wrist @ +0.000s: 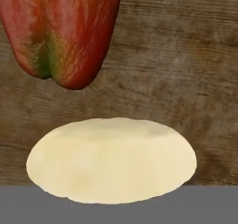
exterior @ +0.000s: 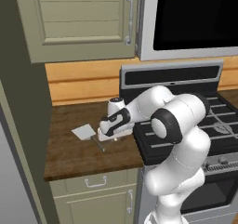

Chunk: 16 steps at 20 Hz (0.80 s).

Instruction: Put the mushroom and bell pepper in the pot. Retrieve the spatula and lightly stir the vegetables in the pot.

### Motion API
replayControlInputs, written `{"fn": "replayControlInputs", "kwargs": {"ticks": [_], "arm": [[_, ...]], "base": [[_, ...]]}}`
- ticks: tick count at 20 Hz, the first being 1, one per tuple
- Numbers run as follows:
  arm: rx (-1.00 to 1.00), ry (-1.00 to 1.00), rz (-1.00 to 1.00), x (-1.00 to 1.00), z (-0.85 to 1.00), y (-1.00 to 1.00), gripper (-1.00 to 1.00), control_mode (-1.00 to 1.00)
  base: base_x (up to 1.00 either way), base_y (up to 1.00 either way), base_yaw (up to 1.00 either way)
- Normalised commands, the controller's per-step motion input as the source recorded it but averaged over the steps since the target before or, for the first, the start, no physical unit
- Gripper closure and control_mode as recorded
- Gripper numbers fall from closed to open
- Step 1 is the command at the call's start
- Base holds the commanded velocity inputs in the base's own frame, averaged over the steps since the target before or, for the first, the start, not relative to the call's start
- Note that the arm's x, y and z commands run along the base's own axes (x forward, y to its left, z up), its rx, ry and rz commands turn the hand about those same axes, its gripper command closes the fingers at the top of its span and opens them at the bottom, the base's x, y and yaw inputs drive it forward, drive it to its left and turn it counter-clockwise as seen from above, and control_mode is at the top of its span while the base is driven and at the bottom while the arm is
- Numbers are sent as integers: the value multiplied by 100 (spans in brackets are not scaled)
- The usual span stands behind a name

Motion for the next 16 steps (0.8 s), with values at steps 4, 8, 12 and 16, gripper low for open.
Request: {"fn": "replayControlInputs", "kwargs": {"ticks": [4, 8, 12, 16], "arm": [[0, -7, 0, 0, 31, 0, 100, -100], [0, -11, 0, -11, 91, -15, 100, -100], [0, -4, 0, -36, 100, -35, 100, -100], [0, -5, -1, -35, 94, -58, 100, -100]], "base": [[0, 0, 0], [0, 0, 0], [0, 0, 0], [0, 0, 0]]}}
